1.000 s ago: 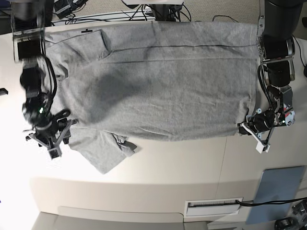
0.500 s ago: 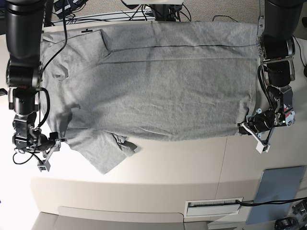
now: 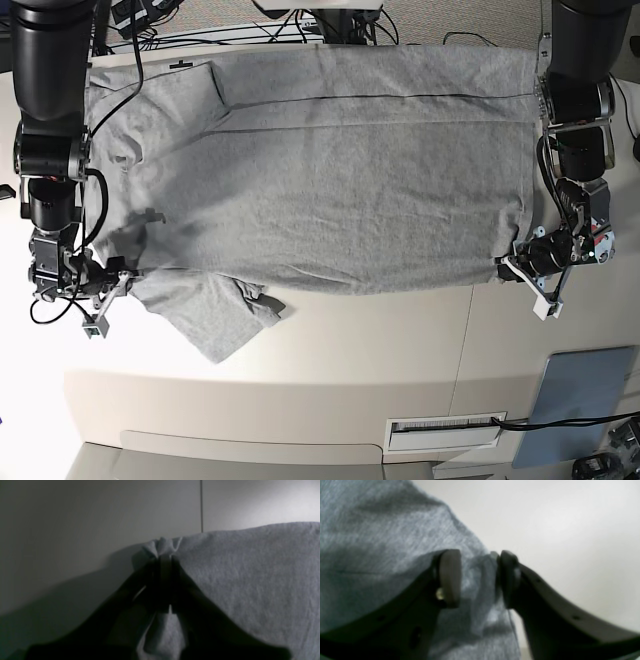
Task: Fold the T-shirt properly
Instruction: 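Move both grippers along the shirt sides to the hem corners, then grasp the hem corners and fold the hem up toward the collar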
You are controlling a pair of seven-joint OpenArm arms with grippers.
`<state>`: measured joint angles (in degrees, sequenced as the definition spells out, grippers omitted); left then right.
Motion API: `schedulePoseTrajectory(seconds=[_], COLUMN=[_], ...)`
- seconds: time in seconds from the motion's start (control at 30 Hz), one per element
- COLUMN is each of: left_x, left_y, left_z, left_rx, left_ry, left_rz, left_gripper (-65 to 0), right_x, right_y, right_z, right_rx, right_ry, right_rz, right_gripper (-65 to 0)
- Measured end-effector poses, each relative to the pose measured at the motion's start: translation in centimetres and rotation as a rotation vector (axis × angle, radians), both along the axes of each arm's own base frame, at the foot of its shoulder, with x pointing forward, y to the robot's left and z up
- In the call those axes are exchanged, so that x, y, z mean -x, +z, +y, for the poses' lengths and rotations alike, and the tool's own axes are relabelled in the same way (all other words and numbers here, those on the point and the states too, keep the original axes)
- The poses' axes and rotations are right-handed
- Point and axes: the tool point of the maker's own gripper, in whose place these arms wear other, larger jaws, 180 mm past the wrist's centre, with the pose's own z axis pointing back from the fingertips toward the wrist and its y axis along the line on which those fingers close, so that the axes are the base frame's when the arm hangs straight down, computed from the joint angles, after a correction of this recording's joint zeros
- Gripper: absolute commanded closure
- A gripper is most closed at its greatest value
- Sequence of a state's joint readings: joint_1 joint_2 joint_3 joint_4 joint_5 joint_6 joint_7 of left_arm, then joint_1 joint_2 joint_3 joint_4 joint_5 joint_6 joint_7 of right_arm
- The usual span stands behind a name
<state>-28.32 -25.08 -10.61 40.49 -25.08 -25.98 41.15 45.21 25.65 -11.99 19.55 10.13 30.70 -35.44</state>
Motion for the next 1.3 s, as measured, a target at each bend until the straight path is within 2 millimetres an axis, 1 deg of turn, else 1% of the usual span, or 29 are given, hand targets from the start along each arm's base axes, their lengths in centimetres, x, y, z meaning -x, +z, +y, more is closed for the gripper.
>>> schedulePoseTrajectory(seconds=[0.1, 0.27, 0.37, 0.47, 0.57, 0.67, 0.73, 0.77, 0.87, 0.9, 0.97, 1.07, 1.17, 1.23, 1.3], left_x=[0.1, -0.1, -0.3, -0.8, -1.4, -1.9, -1.9, -1.9, -1.3, -1.0, -0.3, 0.6, 1.9, 3.3, 4.7], left_y=[0.1, 0.3, 0.8, 1.4, 2.8, 4.7, 6.0, 6.5, 6.9, 6.9, 7.1, 7.7, 8.2, 8.1, 7.9], left_z=[-0.5, -0.6, -0.8, -0.7, -0.4, -1.1, -1.8, -2.1, -2.2, -2.4, -2.9, -3.4, -2.9, -2.2, -2.0], left_rx=[0.006, 0.006, -0.013, -0.035, -0.063, -0.081, -0.085, -0.082, -0.08, -0.068, -0.041, 0.001, 0.033, 0.038, 0.052], left_ry=[-0.045, -0.048, -0.064, -0.05, -0.046, -0.08, -0.099, -0.098, -0.069, -0.071, -0.075, -0.091, -0.086, -0.09, -0.095], left_rz=[-0.01, -0.027, -0.038, -0.052, -0.075, -0.134, -0.183, -0.203, -0.213, -0.216, -0.22, -0.243, -0.265, -0.254, -0.245], left_gripper=[0.0, 0.0, 0.0, 0.0, 0.0, 0.0, 0.0, 0.0, 0.0, 0.0, 0.0, 0.0, 0.0, 0.0, 0.0], right_x=[0.1, 0.0, -0.3, -0.1, 0.6, 1.7, 1.9, 1.7, 0.9, 1.0, 1.9, 3.3, 4.5, 5.6, 7.3], right_y=[-0.4, -0.3, 0.1, 0.5, 0.9, 1.8, 3.0, 3.9, 7.4, 8.3, 9.2, 9.7, 9.9, 9.5, 9.0], right_z=[-0.3, -0.4, -0.4, -0.7, -1.5, -2.6, -2.9, -2.9, -2.7, -2.7, -3.2, -3.5, -2.8, -2.3, -2.6], right_rx=[0.02, 0.03, 0.043, 0.055, 0.04, 0.068, 0.086, 0.101, 0.157, 0.189, 0.273, 0.36, 0.386, 0.373, 0.374], right_ry=[0.005, 0.001, 0.014, 0.015, -0.001, 0.011, 0.007, 0.005, 0.019, 0.027, 0.053, 0.073, 0.094, 0.099, 0.088], right_rz=[-0.025, -0.033, -0.049, -0.034, -0.047, -0.058, -0.085, -0.112, -0.223, -0.242, -0.24, -0.233, -0.244, -0.248, -0.234], right_gripper=[0.0, 0.0, 0.0, 0.0, 0.0, 0.0, 0.0, 0.0, 0.0, 0.0, 0.0, 0.0, 0.0, 0.0, 0.0])
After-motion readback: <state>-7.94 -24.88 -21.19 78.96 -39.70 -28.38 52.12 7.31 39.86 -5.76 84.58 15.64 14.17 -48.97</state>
